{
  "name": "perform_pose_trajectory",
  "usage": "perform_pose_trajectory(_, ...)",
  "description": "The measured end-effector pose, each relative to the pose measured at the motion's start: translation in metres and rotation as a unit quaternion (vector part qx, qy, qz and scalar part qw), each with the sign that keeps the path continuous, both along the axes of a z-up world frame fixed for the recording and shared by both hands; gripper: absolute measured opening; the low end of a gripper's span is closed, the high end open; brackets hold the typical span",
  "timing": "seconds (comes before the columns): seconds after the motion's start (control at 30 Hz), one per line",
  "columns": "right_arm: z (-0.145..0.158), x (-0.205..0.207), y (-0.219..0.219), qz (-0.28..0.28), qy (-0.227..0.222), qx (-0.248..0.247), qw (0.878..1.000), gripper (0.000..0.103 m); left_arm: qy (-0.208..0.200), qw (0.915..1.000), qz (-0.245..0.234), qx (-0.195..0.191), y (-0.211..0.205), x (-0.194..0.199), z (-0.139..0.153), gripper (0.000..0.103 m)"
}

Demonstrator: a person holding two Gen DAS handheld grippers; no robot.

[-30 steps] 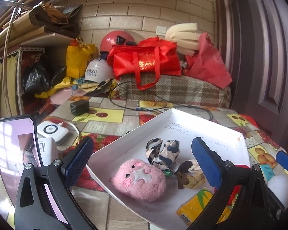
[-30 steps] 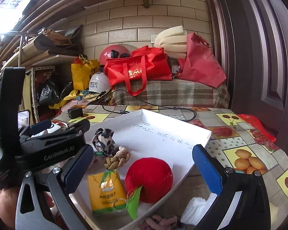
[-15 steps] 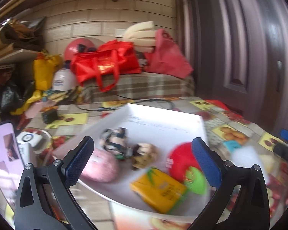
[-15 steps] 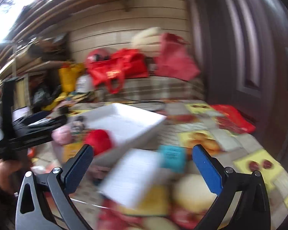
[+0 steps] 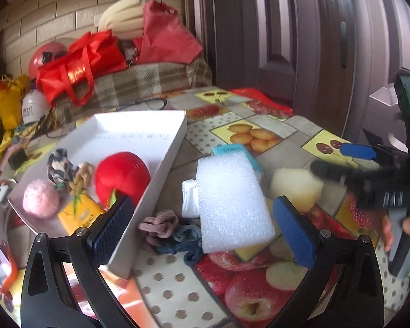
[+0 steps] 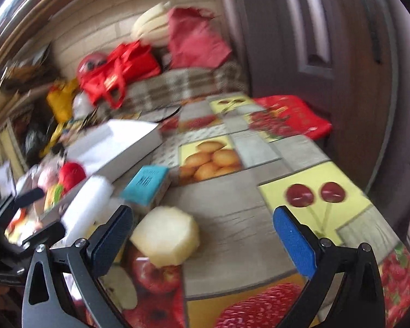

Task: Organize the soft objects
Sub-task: 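Withdraw both tools from the box toward the remaining sponges, then grasp the white foam pad with the left tool while the right tool grasps the pale yellow sponge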

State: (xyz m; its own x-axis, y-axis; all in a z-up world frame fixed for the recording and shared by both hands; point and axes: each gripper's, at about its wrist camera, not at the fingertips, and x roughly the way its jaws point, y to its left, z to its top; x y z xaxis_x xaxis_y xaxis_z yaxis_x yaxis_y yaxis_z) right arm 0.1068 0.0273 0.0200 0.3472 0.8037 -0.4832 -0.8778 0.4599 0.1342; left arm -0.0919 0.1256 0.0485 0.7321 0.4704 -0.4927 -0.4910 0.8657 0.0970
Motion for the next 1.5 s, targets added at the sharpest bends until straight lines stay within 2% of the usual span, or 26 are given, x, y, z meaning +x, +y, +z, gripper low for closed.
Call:
perform_pose_trajectory(0.13,-0.01,-0.01,0.023,0.032,-0.015,-0.064,0.997,0.1,0.021,0.9994,0.009,-0.026,0.008,0.007,-0.007,0.102)
perform_pose_trajectory(0.23,-0.021,-0.003,0.037,0.036,0.01,-0.108,0.993,0.099,0.035,0.9985,0.004,-0.043,0.012,0.012,-0.012,0.101)
perform_pose_trajectory(0.33,-0.028,0.006,0.039,0.041,0.035,-0.121,0.991,0.099,0.044,0.9979,-0.002,-0.047,0.011,0.018,-0.014,0.1)
perform_pose_trajectory(0.4,-0.027,0.006,0.041,0.042,0.036,-0.12,0.991,0.096,0.047,0.9978,-0.007,-0.047,0.01,0.022,-0.014,0.095)
perform_pose_trajectory(0.5,-0.027,0.003,0.044,0.051,0.03,-0.122,0.991,0.08,0.058,0.997,-0.006,-0.05,0.012,0.028,-0.016,0.077)
perform_pose_trajectory(0.53,-0.026,0.002,0.045,0.055,0.028,-0.122,0.991,0.068,0.056,0.997,-0.009,-0.053,0.013,0.026,-0.016,0.064)
perform_pose_trajectory(0.57,-0.025,0.0,0.044,0.06,0.026,-0.119,0.991,0.064,0.05,0.9969,-0.013,-0.059,0.014,0.024,-0.015,0.051)
perform_pose_trajectory(0.67,-0.022,0.003,0.041,0.053,0.029,-0.105,0.993,0.059,0.032,0.997,-0.021,-0.067,0.017,0.018,-0.012,0.051)
perform_pose_trajectory(0.77,-0.015,0.01,0.024,0.028,0.03,-0.062,0.997,0.059,0.005,0.9982,-0.03,-0.051,0.009,0.01,-0.005,0.051)
perform_pose_trajectory(0.97,0.003,0.004,-0.012,-0.008,-0.007,0.039,0.999,0.059,-0.067,0.9966,-0.045,0.015,-0.011,-0.018,0.011,0.051)
perform_pose_trajectory(1.07,0.009,-0.007,-0.016,-0.017,-0.044,0.057,0.997,0.059,-0.097,0.9912,-0.037,0.082,-0.019,-0.036,0.018,0.051)
perform_pose_trajectory(1.23,0.014,-0.024,-0.009,-0.009,-0.096,0.06,0.994,0.059,-0.116,0.9909,0.005,0.068,0.011,-0.058,0.022,0.052)
perform_pose_trajectory(1.33,0.015,-0.029,-0.004,0.0,-0.099,0.064,0.993,0.059,-0.123,0.9885,0.038,0.079,0.031,-0.074,0.025,0.052)
perform_pose_trajectory(1.5,0.016,-0.038,0.005,0.015,-0.106,0.066,0.992,0.059,-0.129,0.9849,0.086,0.077,0.063,-0.094,0.025,0.052)
